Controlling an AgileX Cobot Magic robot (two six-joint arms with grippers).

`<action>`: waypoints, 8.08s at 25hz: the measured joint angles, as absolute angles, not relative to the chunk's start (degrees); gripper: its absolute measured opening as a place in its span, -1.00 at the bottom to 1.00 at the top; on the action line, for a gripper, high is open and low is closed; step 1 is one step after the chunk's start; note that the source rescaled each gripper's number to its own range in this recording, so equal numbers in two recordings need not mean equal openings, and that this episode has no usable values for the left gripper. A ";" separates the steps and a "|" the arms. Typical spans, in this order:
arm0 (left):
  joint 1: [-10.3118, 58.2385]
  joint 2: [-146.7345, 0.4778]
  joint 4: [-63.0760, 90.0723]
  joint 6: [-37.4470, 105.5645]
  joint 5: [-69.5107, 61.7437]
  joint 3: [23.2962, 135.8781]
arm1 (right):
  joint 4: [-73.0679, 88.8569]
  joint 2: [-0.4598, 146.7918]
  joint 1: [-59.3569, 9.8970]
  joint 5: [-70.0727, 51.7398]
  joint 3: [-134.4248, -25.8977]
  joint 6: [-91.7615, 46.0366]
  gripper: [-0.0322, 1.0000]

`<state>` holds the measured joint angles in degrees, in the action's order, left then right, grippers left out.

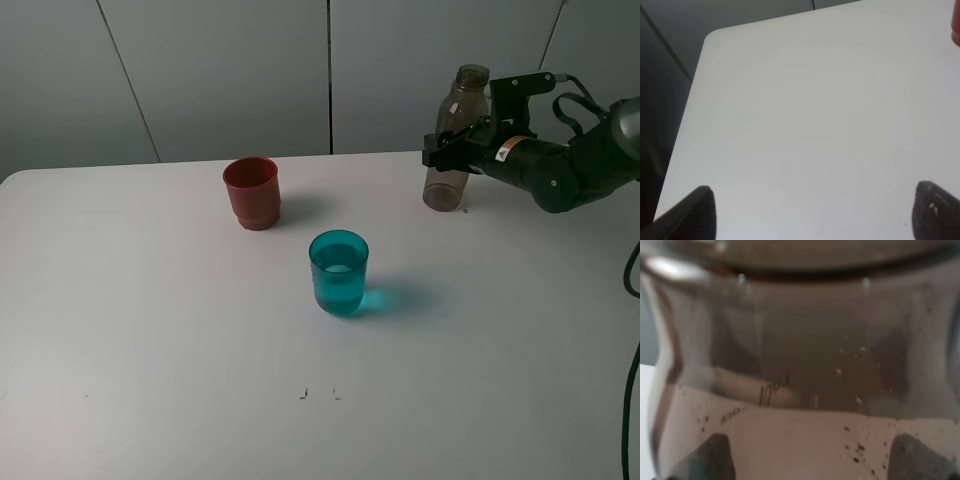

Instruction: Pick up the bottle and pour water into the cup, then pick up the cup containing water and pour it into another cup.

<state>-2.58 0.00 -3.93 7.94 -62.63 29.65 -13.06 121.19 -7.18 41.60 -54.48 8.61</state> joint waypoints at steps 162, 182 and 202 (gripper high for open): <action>-2.58 0.00 -3.93 7.85 -62.63 29.65 | -44.14 115.72 -27.32 41.91 -37.26 17.02 0.99; -2.58 0.00 -3.93 7.71 -62.63 29.65 | -44.14 116.10 -27.89 43.04 -37.63 16.01 0.99; -2.58 0.02 -3.93 7.83 -62.63 29.65 | -44.03 117.79 -28.53 43.40 -39.42 16.48 0.99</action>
<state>-2.58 0.02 -3.93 7.83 -62.63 29.65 -44.03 117.79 -28.53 43.40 -39.42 16.48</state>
